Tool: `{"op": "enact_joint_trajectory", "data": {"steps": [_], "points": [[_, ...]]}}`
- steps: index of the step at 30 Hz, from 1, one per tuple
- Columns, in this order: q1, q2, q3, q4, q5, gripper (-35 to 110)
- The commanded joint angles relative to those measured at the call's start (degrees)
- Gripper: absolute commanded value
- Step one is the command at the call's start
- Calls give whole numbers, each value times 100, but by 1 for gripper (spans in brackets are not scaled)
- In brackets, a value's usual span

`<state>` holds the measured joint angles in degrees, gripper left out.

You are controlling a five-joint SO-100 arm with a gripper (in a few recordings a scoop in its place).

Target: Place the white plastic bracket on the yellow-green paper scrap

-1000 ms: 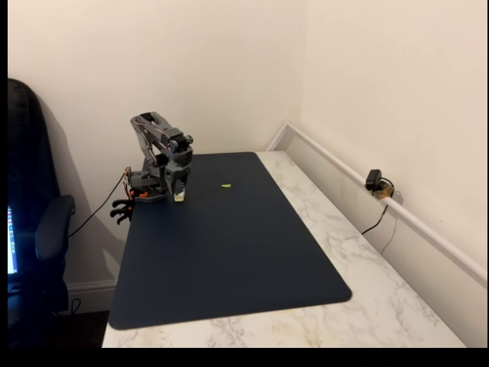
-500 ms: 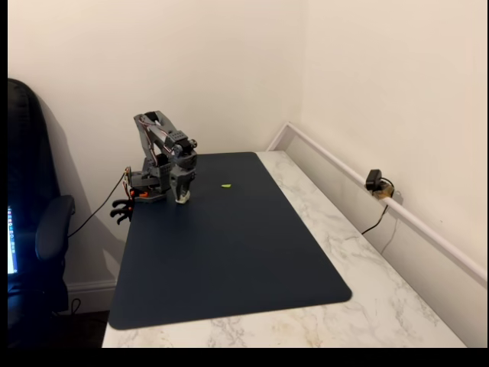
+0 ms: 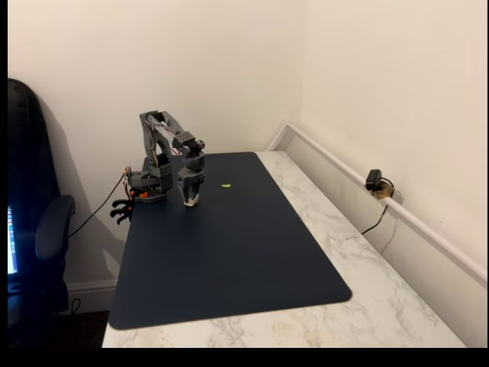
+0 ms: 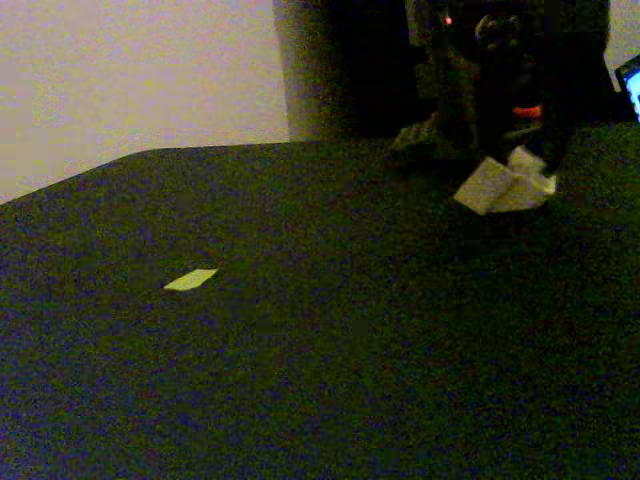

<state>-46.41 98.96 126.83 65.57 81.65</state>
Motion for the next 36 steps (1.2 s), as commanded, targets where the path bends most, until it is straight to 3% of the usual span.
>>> {"op": "enact_joint_trajectory", "data": {"steps": [1,13,21,36], "points": [[-141,79,-360,105,-62,0],[-255,668,-571,316,-721,0],[18,817,-1266,510,-2145,0],[2373,589,-3006,949,-4377,0]]}}
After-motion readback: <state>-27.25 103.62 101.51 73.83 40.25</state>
